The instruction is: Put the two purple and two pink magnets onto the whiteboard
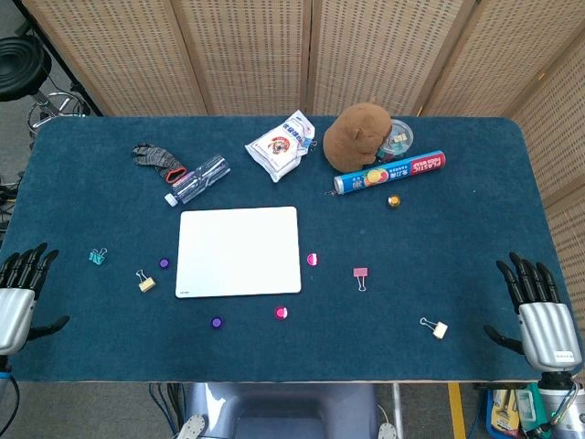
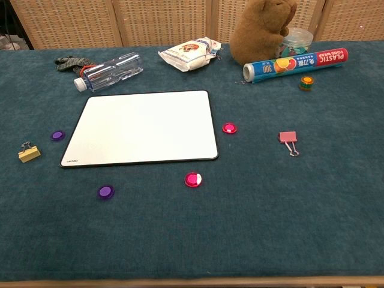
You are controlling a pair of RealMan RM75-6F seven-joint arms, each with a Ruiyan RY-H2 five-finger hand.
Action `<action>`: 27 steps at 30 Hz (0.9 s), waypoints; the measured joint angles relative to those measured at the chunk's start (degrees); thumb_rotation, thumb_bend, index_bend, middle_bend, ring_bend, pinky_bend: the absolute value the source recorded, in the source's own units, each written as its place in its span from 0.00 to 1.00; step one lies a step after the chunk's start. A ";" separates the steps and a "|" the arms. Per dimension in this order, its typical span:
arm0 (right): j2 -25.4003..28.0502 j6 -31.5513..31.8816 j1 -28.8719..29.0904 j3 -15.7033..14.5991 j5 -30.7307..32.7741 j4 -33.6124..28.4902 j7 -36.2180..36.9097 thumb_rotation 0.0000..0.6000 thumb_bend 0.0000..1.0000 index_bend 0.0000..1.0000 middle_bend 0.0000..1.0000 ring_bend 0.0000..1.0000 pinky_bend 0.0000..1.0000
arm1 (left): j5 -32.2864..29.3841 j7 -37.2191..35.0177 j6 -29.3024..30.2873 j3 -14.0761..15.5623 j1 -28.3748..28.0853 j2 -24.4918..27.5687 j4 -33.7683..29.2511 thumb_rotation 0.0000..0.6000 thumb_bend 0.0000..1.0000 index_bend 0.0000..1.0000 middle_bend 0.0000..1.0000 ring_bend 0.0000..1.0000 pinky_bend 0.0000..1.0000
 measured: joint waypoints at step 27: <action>0.75 -4.86 1.17 0.64 4.28 -0.15 1.95 1.00 0.00 0.00 0.00 0.00 0.00 | -14.88 3.35 -26.40 -8.79 -19.12 -2.02 -1.37 1.00 0.07 0.34 0.00 0.00 0.00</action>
